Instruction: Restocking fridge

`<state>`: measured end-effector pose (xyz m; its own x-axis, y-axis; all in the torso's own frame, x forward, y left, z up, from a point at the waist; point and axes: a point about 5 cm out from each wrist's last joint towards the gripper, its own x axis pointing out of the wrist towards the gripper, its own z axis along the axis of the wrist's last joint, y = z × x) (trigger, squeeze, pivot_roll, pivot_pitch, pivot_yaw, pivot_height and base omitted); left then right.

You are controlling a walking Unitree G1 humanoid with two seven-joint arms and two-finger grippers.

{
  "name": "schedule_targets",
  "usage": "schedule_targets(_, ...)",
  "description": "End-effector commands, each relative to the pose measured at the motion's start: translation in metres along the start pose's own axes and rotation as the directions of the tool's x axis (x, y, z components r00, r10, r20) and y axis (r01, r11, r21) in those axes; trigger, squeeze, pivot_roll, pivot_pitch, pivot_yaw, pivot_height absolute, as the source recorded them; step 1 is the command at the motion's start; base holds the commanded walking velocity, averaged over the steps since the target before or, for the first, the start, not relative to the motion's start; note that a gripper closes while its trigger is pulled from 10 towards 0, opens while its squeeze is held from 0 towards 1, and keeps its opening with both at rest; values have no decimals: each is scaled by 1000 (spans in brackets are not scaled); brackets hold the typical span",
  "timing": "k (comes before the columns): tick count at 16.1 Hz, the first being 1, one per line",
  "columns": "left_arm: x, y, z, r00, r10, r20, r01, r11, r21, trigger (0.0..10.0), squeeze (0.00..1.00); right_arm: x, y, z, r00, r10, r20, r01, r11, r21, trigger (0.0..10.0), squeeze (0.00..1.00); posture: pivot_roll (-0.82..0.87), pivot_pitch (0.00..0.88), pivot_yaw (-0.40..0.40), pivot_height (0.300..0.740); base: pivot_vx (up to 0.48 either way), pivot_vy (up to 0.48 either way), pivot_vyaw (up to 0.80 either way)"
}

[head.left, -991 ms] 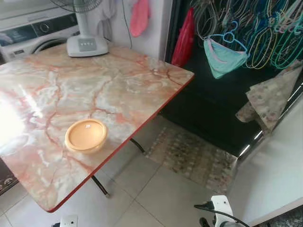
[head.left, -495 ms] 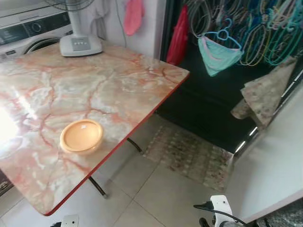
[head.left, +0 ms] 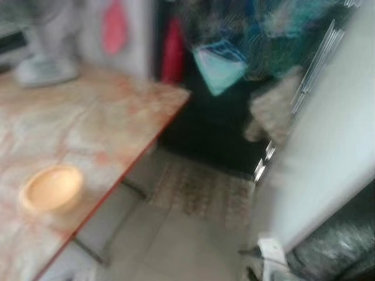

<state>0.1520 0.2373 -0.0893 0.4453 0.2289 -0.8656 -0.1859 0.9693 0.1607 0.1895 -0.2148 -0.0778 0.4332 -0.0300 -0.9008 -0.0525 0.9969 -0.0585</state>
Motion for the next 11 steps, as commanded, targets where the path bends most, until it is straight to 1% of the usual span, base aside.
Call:
schedule_targets(1, 0, 4, -3, 1000, 16, -11, -16, 1000, 1, 10000, 0, 1, 3, -4, 1000, 10, -20, -10, 1000, 0, 10000, 0, 111, 0, -54, 740, 0, 0, -781)
schedule_targets(5, 0, 5, -3, 1000, 25, -3, -25, 1000, -9, 10000, 0, 1, 4, -4, 1000, 11, -21, -11, 1000, 0, 10000, 0, 110, 0, -54, 740, 0, 0, -781)
schedule_targets(11, 0, 4, -2, 1000, 17, -4, -17, 1000, 2, 10000, 0, 0, 4, -5, 1000, 15, -26, -15, 1000, -4, 10000, 0, 109, 0, -56, 740, 0, 0, -781)
